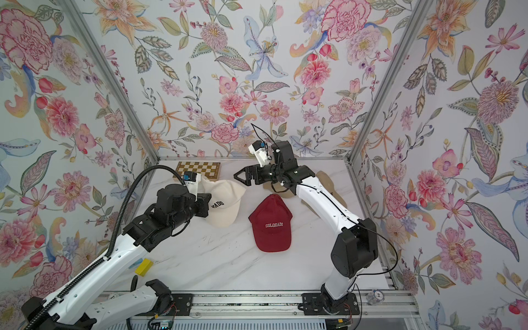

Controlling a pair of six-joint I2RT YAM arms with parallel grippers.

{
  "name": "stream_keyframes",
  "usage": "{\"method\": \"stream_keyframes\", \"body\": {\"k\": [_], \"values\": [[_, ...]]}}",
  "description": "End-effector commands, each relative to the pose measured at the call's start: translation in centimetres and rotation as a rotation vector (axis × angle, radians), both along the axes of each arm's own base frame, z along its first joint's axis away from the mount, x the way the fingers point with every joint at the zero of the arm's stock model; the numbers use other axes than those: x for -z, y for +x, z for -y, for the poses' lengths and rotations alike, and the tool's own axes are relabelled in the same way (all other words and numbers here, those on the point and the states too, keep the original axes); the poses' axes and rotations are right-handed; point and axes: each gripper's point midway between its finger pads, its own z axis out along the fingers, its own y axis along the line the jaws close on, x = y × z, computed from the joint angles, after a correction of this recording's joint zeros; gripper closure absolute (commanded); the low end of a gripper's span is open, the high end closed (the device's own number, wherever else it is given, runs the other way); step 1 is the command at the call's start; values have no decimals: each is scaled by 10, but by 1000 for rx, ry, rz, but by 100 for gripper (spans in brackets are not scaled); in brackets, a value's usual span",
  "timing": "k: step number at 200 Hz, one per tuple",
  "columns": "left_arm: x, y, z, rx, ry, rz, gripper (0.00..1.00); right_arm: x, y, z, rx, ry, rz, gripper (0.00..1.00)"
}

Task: Stack the baseball caps by color
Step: Place the baseball cap at the center of the board.

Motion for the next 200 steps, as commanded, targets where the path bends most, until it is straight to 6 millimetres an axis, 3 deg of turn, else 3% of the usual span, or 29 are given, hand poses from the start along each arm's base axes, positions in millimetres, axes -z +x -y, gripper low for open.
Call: {"method": "stream_keyframes", "body": {"k": [1, 30, 79, 112, 148, 200], "values": [[34, -21, -7, -54, -32, -192, 100, 19, 7, -3, 2, -56, -2, 1], [62, -38, -5, -60, -52, -279, 100, 32, 11, 0, 11, -80, -11, 1], [116, -56, 4, -56, -51, -401, 100, 35, 10, 14, 29, -86, -3, 1], [142, -53, 8, -86, -77, -434, 100, 34, 7, 24, 39, -75, -3, 1], [151, -41, 20, -88, -78, -424, 100, 32, 6, 32, 54, -72, 0, 1], [182, -33, 49, -22, -122, -503, 100, 30, 4, 41, 71, -69, 1, 1]]}}
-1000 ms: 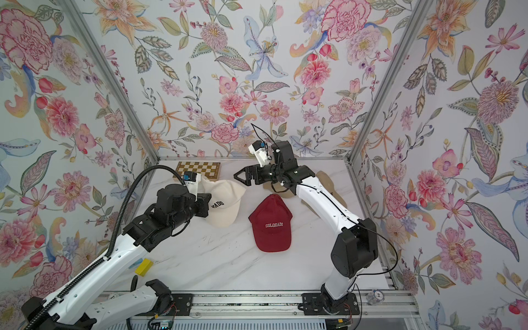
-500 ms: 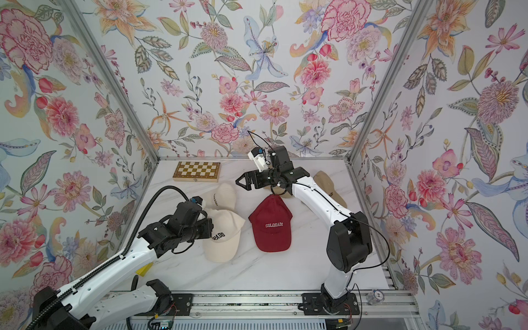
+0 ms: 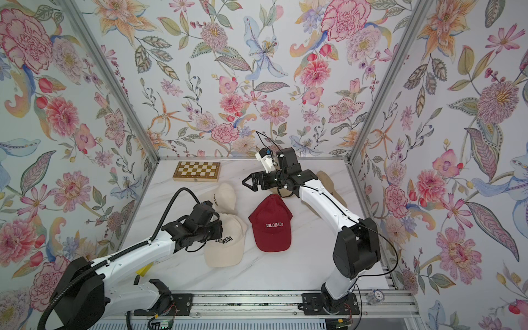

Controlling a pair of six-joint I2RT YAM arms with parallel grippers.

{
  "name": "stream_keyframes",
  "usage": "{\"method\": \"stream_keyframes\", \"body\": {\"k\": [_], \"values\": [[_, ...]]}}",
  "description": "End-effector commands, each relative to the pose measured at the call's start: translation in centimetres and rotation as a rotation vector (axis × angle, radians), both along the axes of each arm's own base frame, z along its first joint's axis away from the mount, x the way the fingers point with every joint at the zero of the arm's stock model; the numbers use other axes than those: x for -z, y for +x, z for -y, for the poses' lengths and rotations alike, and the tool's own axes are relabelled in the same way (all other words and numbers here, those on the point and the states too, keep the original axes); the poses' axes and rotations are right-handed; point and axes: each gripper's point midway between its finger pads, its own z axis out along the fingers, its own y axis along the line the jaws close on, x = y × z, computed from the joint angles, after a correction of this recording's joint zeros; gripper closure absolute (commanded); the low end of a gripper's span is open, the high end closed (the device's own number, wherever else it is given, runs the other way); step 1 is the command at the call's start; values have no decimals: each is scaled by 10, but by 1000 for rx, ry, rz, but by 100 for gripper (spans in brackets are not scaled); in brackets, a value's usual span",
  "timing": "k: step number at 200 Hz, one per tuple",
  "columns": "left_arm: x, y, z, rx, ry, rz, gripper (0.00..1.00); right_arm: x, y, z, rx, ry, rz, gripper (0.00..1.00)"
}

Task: Stack the baseball caps by color
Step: Place the baseball cap at the center of the board.

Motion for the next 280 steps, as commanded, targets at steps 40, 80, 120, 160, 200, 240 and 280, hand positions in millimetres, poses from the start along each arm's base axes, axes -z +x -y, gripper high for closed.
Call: {"method": "stream_keyframes", "body": {"k": [40, 80, 120, 160, 200, 240, 280], "values": [[16, 12, 26, 69, -28, -13, 100, -6, -4, 18, 23, 4, 27, 1], [15, 33, 23, 121, 92, 36, 100, -6, -6, 23, 29, 5, 29, 1], [10, 51, 5, 143, 193, 75, 100, -9, -7, 32, 45, 7, 36, 1], [11, 67, -8, 172, 253, 101, 100, -9, -8, 34, 48, 9, 33, 1], [23, 79, 2, 197, 248, 103, 100, -10, -8, 34, 49, 11, 33, 1], [28, 91, 8, 187, 240, 110, 100, -10, -7, 34, 50, 9, 33, 1], [18, 98, 9, 172, 236, 124, 100, -7, -6, 34, 49, 5, 28, 1]]}}
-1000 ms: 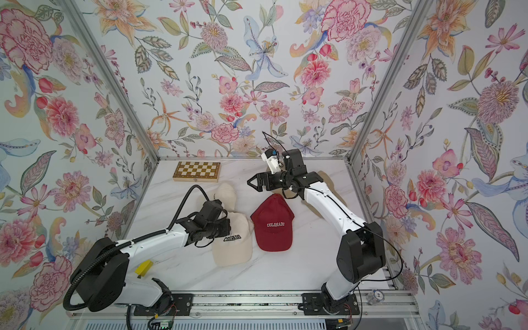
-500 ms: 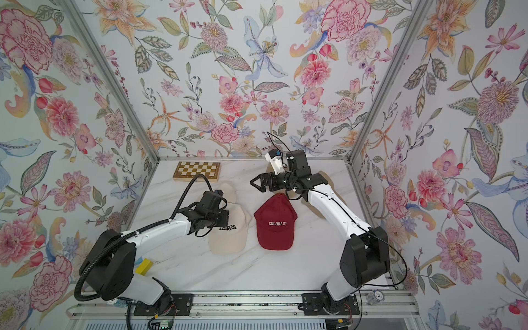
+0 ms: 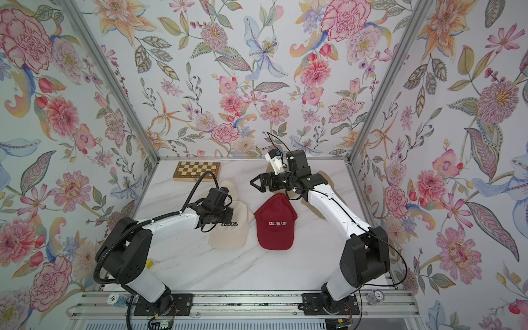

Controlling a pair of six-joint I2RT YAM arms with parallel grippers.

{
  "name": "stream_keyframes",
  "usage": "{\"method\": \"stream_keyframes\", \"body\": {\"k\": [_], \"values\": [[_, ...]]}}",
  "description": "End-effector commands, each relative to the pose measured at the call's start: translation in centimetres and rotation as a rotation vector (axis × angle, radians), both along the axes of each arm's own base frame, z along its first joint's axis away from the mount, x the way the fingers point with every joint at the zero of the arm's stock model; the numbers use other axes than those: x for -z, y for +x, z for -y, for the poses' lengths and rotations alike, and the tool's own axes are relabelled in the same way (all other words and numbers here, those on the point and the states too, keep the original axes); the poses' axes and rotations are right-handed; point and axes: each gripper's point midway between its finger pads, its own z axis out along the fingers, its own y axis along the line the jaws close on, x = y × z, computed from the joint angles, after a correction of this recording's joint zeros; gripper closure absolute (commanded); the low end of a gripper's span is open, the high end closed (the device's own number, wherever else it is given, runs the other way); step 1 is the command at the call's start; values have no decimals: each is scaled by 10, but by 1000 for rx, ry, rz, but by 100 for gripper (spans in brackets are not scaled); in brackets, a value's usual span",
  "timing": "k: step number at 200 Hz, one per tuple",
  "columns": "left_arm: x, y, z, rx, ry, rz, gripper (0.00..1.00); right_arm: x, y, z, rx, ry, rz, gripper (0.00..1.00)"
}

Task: Stack the baseball caps by color
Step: Place the baseball cap at the center of the board.

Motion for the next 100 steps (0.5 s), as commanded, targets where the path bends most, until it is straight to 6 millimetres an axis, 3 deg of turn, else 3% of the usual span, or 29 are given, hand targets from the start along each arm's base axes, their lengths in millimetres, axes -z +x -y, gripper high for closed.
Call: {"method": "stream_keyframes", "body": {"k": [1, 47, 76, 89, 100], "values": [[-5, 9, -5, -10, 20, 15, 100, -5, -2, 2, -9, 0, 24, 1], [-23, 10, -10, -26, 11, 29, 100, 1, 3, -7, -33, 11, -5, 1], [-42, 7, -20, -50, 2, 57, 44, 2, 9, -26, -72, 27, -22, 1], [-60, 7, -26, -64, -6, 94, 27, 5, 13, -38, -93, 39, -34, 1], [-75, 7, -31, -77, -4, 127, 21, 8, 19, -51, -106, 54, -50, 1]]}}
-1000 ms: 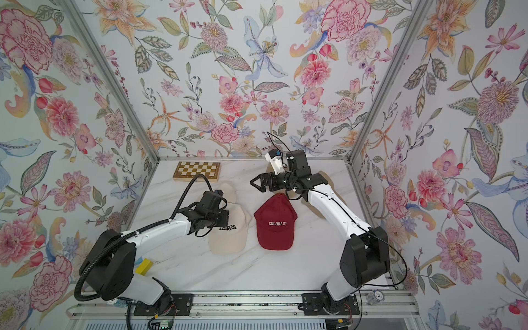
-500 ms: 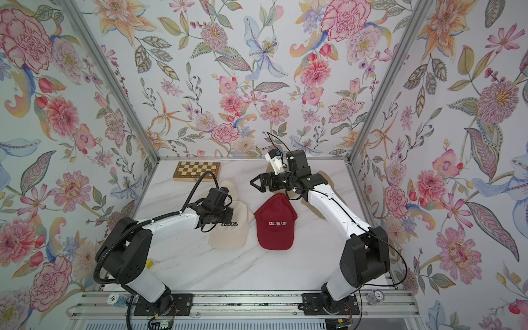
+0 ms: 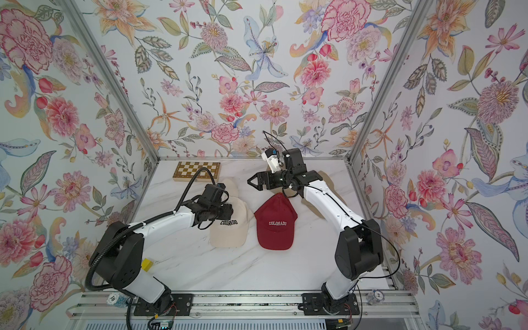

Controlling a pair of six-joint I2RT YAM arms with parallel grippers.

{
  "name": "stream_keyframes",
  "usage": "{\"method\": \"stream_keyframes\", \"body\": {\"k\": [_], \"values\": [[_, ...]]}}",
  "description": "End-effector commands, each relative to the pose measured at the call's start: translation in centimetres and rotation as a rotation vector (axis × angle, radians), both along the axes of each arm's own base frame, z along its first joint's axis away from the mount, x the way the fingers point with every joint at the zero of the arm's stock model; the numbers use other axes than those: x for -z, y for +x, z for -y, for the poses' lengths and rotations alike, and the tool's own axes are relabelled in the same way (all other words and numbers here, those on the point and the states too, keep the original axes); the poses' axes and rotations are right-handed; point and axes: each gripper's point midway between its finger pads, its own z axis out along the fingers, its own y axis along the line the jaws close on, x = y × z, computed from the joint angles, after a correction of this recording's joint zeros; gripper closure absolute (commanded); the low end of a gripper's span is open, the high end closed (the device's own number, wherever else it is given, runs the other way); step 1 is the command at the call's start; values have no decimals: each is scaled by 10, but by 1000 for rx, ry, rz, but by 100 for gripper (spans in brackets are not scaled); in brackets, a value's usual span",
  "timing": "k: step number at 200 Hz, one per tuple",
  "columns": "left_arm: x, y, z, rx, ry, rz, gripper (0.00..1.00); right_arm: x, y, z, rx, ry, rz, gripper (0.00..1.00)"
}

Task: Stack the baseball caps by color
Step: Place the baseball cap at the center of the board, then pick up the baseball cap from the center of the board.

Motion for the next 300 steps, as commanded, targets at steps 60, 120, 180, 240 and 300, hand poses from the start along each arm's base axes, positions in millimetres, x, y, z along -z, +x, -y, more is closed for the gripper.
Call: {"method": "stream_keyframes", "body": {"k": [60, 120, 180, 240, 300], "values": [[-125, -13, -54, -99, 10, 369, 1, 59, 64, -90, -17, 69, -154, 1], [-128, -55, -80, -100, -45, 520, 0, 129, 87, -112, 39, -2, -267, 1], [-112, -57, -77, -72, -34, 507, 0, 152, 83, -140, -11, 32, -350, 12], [-113, -59, -80, -72, -31, 532, 0, 143, 82, -150, -20, 52, -332, 35], [-116, -59, -80, -74, -41, 546, 0, 119, 90, -170, -42, 94, -265, 87]]}}
